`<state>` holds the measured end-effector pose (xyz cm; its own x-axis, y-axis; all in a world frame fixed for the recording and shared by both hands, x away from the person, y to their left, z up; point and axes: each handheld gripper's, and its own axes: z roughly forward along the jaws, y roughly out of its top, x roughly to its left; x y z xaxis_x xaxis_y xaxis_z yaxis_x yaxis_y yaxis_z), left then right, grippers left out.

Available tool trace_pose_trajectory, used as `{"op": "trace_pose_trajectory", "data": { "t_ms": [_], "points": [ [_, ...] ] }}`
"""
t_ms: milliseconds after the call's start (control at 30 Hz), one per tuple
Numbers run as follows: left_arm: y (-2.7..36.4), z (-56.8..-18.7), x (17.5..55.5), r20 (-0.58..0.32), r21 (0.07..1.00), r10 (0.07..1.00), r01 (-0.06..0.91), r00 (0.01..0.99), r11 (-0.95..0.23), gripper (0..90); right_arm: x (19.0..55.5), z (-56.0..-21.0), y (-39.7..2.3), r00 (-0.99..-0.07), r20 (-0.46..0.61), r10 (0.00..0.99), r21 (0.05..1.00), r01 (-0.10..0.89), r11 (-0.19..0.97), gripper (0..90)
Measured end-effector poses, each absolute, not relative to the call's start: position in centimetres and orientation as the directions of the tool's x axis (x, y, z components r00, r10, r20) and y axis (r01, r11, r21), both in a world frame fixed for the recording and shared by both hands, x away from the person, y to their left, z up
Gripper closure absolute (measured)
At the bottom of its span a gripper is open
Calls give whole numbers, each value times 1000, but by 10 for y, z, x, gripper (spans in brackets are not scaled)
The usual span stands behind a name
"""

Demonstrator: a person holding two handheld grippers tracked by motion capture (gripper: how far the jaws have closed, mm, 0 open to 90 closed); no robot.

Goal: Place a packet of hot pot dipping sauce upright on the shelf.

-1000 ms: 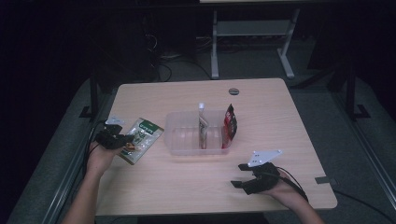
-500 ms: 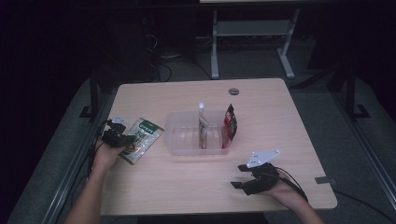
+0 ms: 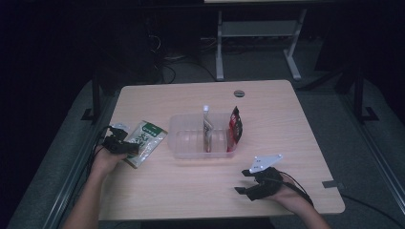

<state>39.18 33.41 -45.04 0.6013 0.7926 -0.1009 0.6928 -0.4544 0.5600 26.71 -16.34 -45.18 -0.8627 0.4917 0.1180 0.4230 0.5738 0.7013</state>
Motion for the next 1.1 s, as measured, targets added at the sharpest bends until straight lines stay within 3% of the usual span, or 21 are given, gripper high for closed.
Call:
{"op": "trace_pose_trajectory", "data": {
  "t_ms": [267,533,767,867,1000,1100],
  "points": [
    [333,-451,378,-125,550,755,678,644,-487,900,266,-452,-162,-865,111,488,697,418,582,321],
    [345,-439,387,-53,583,805,673,591,-456,896,267,-452,-163,-863,109,494,697,420,581,321],
    [361,-433,407,-67,587,824,690,563,-423,665,267,-453,-163,-861,114,495,694,426,580,321],
    [362,-435,412,-16,575,843,694,538,-432,516,267,-453,-164,-860,115,497,692,428,582,321],
    [366,-445,417,-89,549,844,733,529,-402,474,267,-453,-165,-861,110,496,695,423,581,321],
    [364,-446,417,-89,544,827,723,555,-427,560,268,-453,-166,-861,110,496,697,422,580,321]
  ]
}}
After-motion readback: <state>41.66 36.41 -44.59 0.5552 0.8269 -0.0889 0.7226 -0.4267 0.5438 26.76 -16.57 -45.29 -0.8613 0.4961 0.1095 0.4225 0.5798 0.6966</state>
